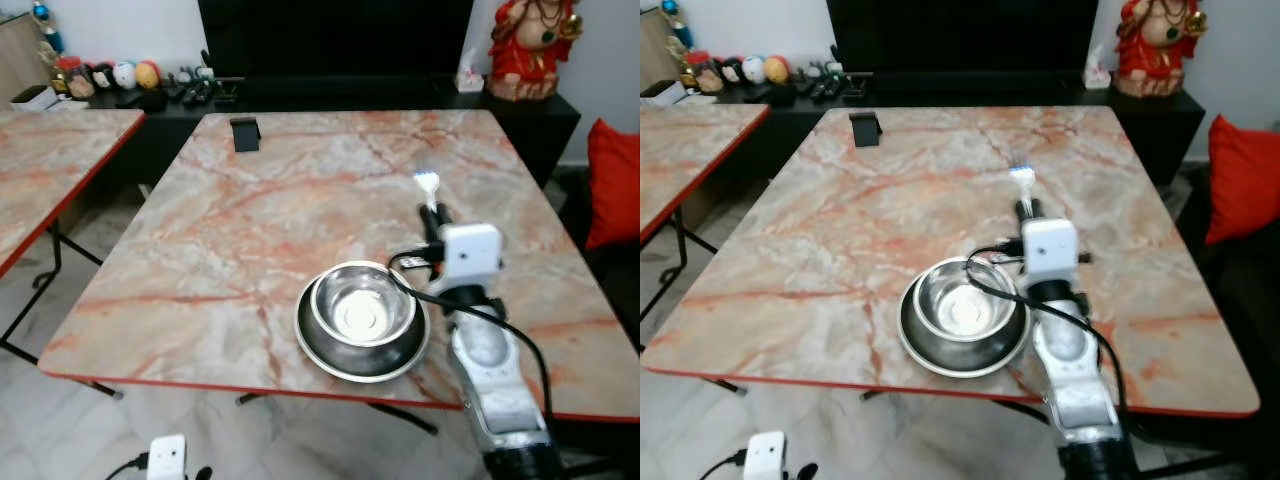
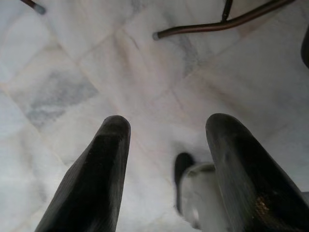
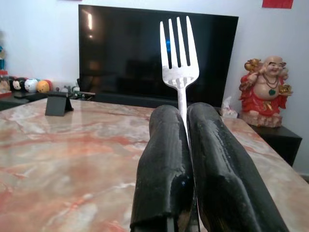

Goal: Setting the table

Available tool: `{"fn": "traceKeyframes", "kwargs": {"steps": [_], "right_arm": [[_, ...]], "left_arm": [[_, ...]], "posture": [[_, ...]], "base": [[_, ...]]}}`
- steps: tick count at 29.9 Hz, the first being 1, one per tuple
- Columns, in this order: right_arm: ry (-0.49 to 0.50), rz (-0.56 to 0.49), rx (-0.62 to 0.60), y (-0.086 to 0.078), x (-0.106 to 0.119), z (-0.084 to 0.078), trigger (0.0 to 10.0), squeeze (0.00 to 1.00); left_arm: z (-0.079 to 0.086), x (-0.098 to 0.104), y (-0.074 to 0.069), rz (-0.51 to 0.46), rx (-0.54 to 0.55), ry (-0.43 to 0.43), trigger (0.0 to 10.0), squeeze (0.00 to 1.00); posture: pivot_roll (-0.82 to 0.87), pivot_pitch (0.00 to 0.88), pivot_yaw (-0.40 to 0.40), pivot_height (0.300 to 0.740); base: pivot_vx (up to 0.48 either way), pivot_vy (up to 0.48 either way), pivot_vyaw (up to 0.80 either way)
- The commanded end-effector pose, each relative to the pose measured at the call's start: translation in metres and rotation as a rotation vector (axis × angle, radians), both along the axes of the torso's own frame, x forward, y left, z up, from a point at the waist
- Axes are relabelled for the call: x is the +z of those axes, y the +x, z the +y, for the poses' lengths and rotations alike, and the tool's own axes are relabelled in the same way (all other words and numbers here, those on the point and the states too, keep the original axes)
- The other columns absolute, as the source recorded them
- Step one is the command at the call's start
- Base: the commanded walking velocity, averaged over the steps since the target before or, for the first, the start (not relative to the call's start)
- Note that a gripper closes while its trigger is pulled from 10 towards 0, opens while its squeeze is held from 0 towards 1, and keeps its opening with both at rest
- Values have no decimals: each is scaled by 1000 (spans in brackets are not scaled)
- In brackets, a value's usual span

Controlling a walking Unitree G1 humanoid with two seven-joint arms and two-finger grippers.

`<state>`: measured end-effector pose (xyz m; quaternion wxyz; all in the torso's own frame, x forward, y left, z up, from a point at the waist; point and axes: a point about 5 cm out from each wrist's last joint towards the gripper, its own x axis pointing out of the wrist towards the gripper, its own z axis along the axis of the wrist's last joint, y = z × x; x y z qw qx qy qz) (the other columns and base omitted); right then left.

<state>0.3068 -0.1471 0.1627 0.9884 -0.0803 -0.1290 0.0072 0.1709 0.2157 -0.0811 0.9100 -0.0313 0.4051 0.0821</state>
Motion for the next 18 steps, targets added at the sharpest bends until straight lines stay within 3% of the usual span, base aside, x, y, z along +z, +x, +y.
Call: {"fn": "traceKeyframes", "kwargs": {"steps": [1, 12, 18], "right_arm": [[27, -10, 4, -1, 5, 4, 10000, 0], [46, 0, -13, 1, 5, 3, 10000, 0], [42, 2, -25, 2, 6, 2, 10000, 0]], "left_arm": [[6, -2, -6, 22, 3, 14, 10000, 0], [7, -2, -7, 24, 6, 12, 10000, 0], [5, -1, -4, 9, 2, 11, 10000, 0]], "posture": [[-111, 0, 44, 740], [-108, 0, 51, 740], [-110, 0, 55, 740]], "base": [[0, 0, 0], [0, 0, 0], [0, 0, -776]]}}
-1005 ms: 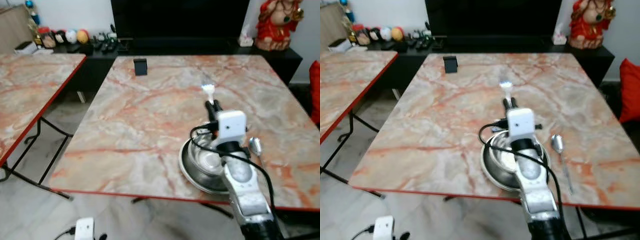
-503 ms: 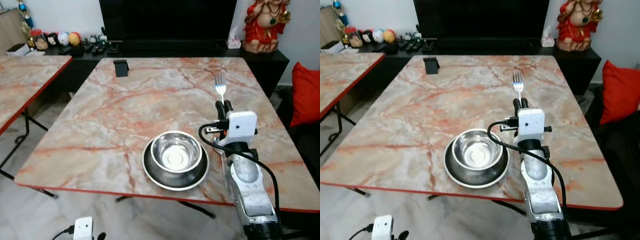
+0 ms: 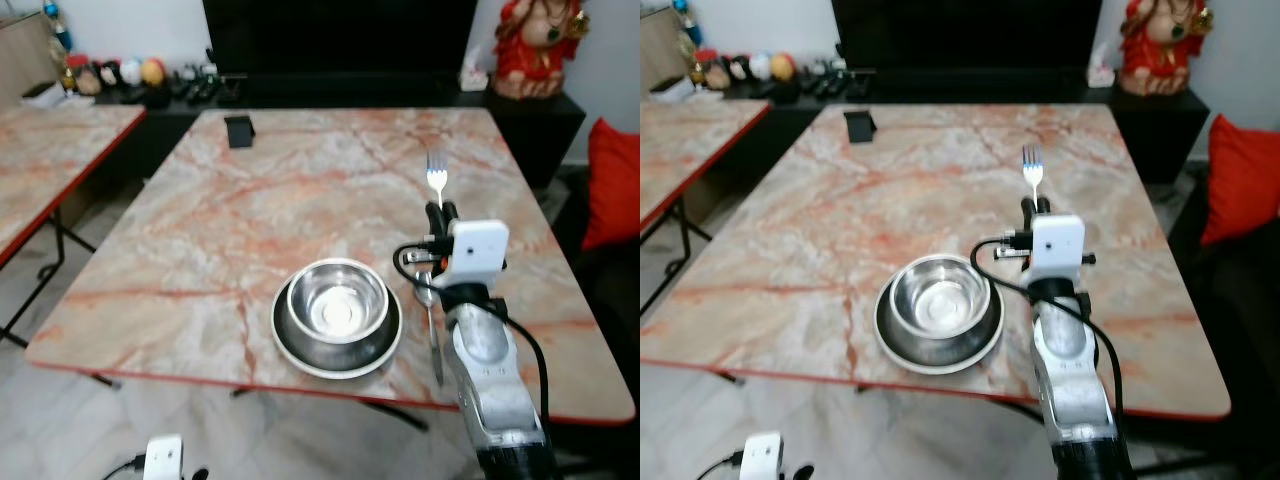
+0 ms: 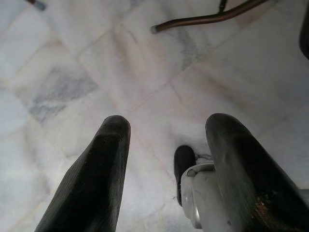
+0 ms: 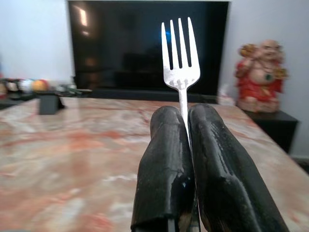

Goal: Setting the table

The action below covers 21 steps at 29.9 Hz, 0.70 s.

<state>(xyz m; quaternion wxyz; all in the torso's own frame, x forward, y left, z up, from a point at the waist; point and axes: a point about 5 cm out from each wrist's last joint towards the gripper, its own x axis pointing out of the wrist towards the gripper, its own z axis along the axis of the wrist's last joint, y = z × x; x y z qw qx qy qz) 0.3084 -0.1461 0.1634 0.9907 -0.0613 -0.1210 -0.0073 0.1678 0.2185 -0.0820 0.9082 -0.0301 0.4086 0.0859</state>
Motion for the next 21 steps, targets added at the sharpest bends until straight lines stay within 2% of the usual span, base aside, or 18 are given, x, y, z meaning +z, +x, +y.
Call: {"fn": "traceKeyframes", "kwargs": {"steps": [1, 5, 14, 21], "right_arm": [[0, -12, 0, 1, 5, 1, 10000, 0], [6, -14, 6, 2, 6, 4, 10000, 0], [5, -23, 4, 3, 9, 5, 10000, 0], [1, -53, -5, 3, 14, 1, 10000, 0]], "left_arm": [[0, 1, 2, -17, -9, 7, 10000, 0], [-7, 10, 15, -115, -28, 17, 10000, 0], [-7, 11, 17, -127, -26, 18, 10000, 0], [0, 6, 7, -82, -17, 16, 10000, 0]], "posture": [[-110, 0, 55, 740], [-108, 0, 59, 740], [-106, 0, 65, 740], [-106, 0, 66, 740]], "base": [[0, 0, -775], [0, 0, -777], [0, 0, -774], [0, 0, 0]]}}
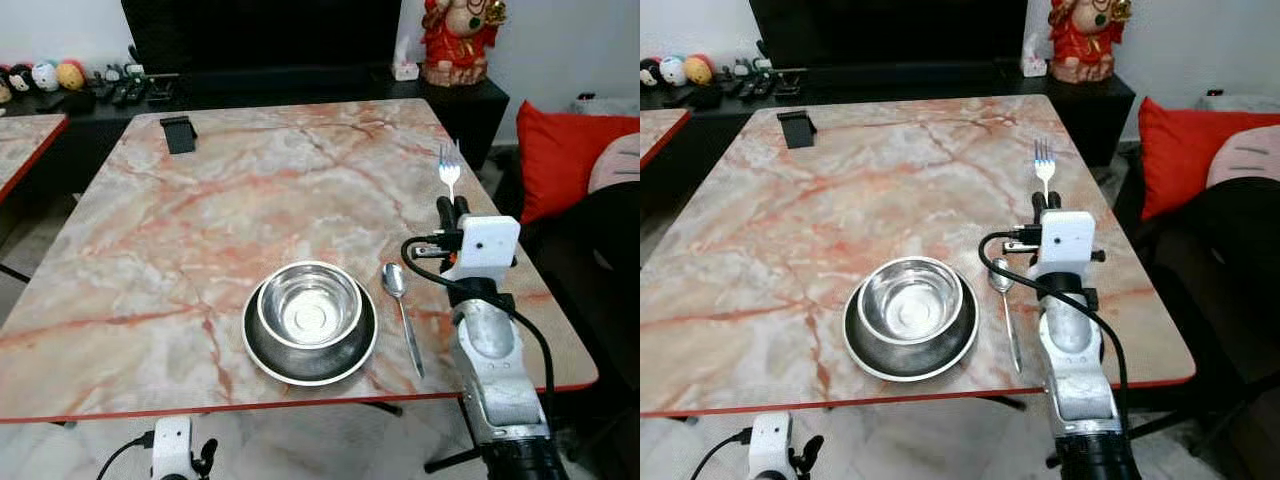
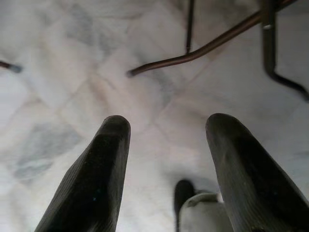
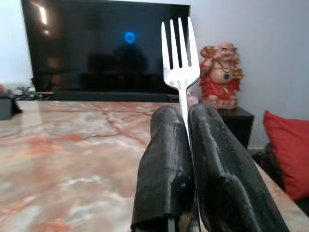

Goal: Setting the table

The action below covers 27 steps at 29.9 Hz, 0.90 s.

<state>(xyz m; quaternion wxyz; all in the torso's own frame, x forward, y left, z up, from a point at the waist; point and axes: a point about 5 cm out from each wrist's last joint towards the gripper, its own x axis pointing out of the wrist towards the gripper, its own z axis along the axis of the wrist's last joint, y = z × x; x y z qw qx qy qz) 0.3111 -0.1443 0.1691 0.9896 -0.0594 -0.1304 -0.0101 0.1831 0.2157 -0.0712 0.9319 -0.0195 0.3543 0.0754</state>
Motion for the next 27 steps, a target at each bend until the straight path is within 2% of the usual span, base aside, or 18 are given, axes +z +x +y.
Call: {"fn": "traceKeyframes", "kwargs": {"steps": [1, 9, 12, 14, 15, 17, 20, 24, 25, 27], "right_arm": [[-5, -33, -2, 1, 8, -1, 10000, 0], [-19, -37, -24, 4, 12, -11, 10000, 0], [-45, -29, -44, 6, 21, -24, 10000, 0], [-56, 25, -85, 9, 24, -43, 10000, 0], [-56, 25, -85, 9, 24, -43, 10000, 0], [-32, 122, -123, 10, 20, -60, 10000, 0], [33, 241, -140, 8, 9, -73, 10000, 0], [70, 298, -128, 5, 2, -79, 10000, 0], [93, 395, -90, 1, -12, -79, 10000, 0], [119, 432, -73, 0, -17, -78, 10000, 0]], "left_arm": [[3, -5, -10, 42, 14, -5, 10000, 0], [8, -11, -24, 89, 32, -5, 10000, 0], [8, -11, -24, 94, 34, -6, 10000, 0], [9, -11, -23, 101, 29, -7, 10000, 0], [9, -11, -23, 101, 29, -7, 10000, 0], [10, -12, -24, 114, 28, -9, 10000, 0], [10, -12, -24, 123, 26, -11, 10000, 0], [10, -12, -24, 127, 22, -15, 10000, 0], [9, -13, -23, 133, 15, -20, 10000, 0], [9, -13, -23, 135, 14, -21, 10000, 0]], "posture": [[-105, 0, 65, 740], [-103, 0, 62, 740], [-107, 0, 64, 740], [-121, 0, 67, 740], [-121, 0, 67, 740], [-135, 0, 68, 740], [-139, 0, 69, 740], [-147, 0, 71, 740], [-151, 0, 70, 740], [-149, 0, 70, 740]], "base": [[0, 0, 0], [0, 0, 0], [0, 0, 0], [0, 0, 0], [0, 0, 0], [0, 0, 0], [0, 0, 0], [0, 0, 0], [0, 0, 0], [0, 0, 0]]}}
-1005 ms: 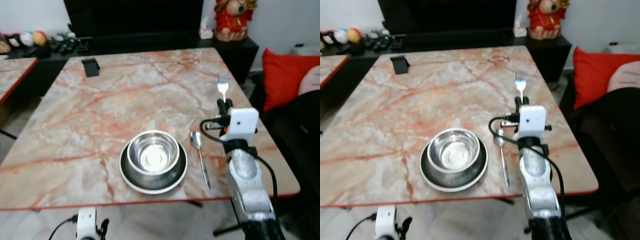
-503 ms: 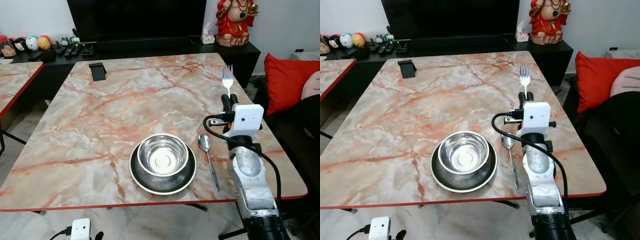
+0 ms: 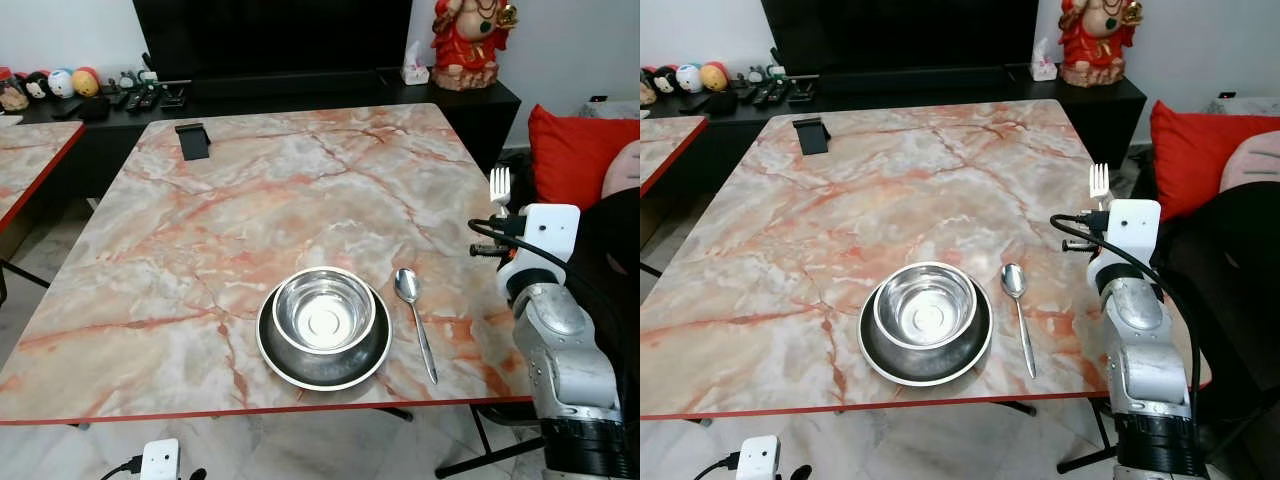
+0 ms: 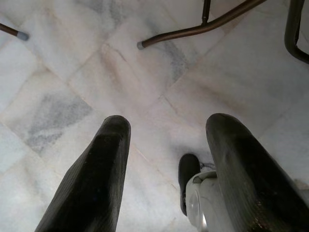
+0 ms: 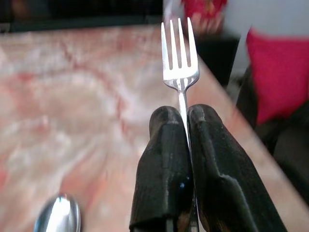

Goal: Setting the table

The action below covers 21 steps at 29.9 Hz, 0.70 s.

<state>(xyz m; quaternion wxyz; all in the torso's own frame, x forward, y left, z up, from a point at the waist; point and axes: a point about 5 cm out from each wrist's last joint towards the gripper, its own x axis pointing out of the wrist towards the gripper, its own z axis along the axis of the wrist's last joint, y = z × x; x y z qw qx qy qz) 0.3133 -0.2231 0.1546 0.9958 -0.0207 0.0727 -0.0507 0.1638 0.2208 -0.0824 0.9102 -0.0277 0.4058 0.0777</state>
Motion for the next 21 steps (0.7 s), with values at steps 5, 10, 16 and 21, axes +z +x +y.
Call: {"fn": "traceKeyframes", "kwargs": {"steps": [5, 10, 16, 21], "right_arm": [[42, 87, 30, -5, -9, 3, 10000, 0], [80, 142, 76, -6, -15, 8, 10000, 0], [180, 178, 142, -5, -23, 24, 10000, 0], [214, 213, 168, -5, -31, 36, 10000, 0]], "left_arm": [[6, -2, -4, 38, 5, 1, 10000, 0], [4, -1, -3, 22, 5, 1, 10000, 0], [3, -1, -3, 19, 14, -3, 10000, 0], [3, -2, -4, 23, 19, -6, 10000, 0]], "posture": [[-149, 0, 68, 740], [-141, 0, 60, 740], [-130, 0, 54, 740], [-122, 0, 53, 740]], "base": [[0, 0, 0], [0, 0, 0], [0, 0, 0], [0, 0, 0]]}}
